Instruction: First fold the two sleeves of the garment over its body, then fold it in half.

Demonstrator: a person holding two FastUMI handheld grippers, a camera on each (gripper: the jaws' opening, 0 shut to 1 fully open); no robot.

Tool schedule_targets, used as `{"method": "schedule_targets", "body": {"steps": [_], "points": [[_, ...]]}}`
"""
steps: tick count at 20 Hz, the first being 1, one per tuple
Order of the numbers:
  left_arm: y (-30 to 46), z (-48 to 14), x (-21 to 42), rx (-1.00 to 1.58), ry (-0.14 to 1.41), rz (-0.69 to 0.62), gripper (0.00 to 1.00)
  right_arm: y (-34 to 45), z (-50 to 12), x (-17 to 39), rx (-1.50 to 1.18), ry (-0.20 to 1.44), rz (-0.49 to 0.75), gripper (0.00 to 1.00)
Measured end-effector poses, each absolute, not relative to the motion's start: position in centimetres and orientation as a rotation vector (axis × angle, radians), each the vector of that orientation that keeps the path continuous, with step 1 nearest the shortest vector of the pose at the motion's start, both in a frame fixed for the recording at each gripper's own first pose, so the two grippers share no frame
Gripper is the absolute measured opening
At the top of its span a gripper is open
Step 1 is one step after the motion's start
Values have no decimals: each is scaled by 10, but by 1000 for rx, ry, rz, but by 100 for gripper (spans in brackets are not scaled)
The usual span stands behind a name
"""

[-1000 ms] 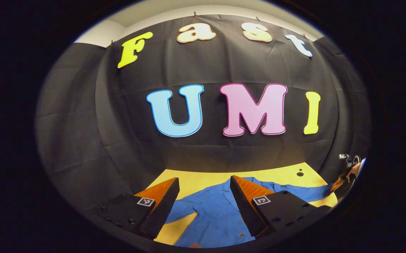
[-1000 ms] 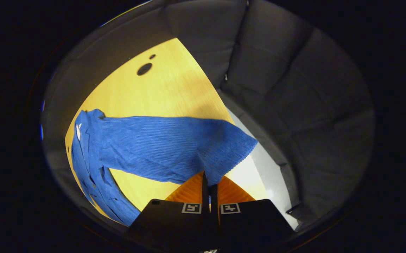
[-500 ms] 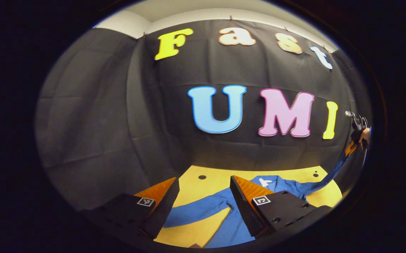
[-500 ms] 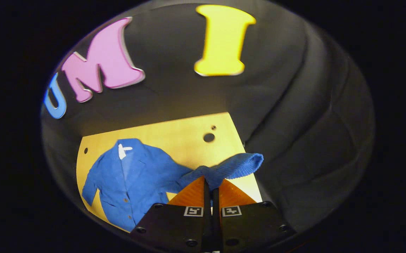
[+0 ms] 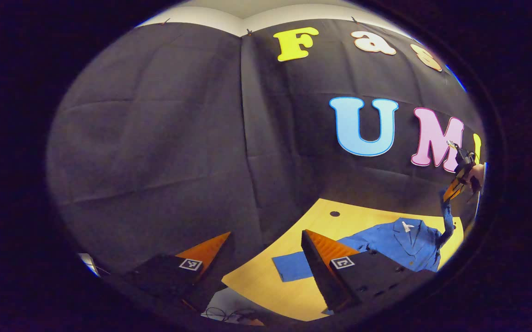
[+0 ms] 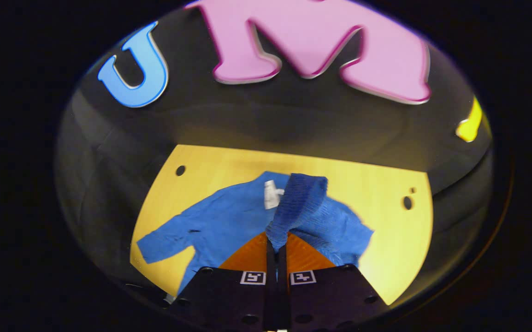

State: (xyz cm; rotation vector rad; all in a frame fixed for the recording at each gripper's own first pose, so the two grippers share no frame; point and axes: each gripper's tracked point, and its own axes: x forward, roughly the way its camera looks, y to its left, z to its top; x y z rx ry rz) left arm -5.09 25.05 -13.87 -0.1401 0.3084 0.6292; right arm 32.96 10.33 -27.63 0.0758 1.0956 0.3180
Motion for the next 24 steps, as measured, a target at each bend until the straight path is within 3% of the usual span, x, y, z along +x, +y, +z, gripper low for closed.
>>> {"method": "schedule_targets", "body": {"steps": [4,10,13,16,19,20,21,22,23,24], "points": [[256,-148,-79,-148,367,708,83,161,-357,319,82,1217,352,5],[248,-155,-82,-184,355,730,83,219,-402,288,158,1322,408,4],[239,-206,-79,-305,506,716,84,239,-409,274,197,1354,456,7],[226,-236,-84,-363,645,700,87,260,-399,268,269,1352,506,29],[230,-237,-81,-384,624,691,87,277,-380,266,350,1320,563,63],[229,-236,-79,-383,618,689,86,276,-376,268,351,1310,566,87],[230,-235,-76,-379,612,681,86,274,-369,267,343,1303,570,96],[229,-237,-72,-380,611,665,86,270,-362,265,328,1292,587,75],[225,-243,-64,-397,622,629,86,264,-354,262,302,1281,611,97],[218,-251,-52,-429,645,592,86,256,-345,255,264,1267,646,96]]}}
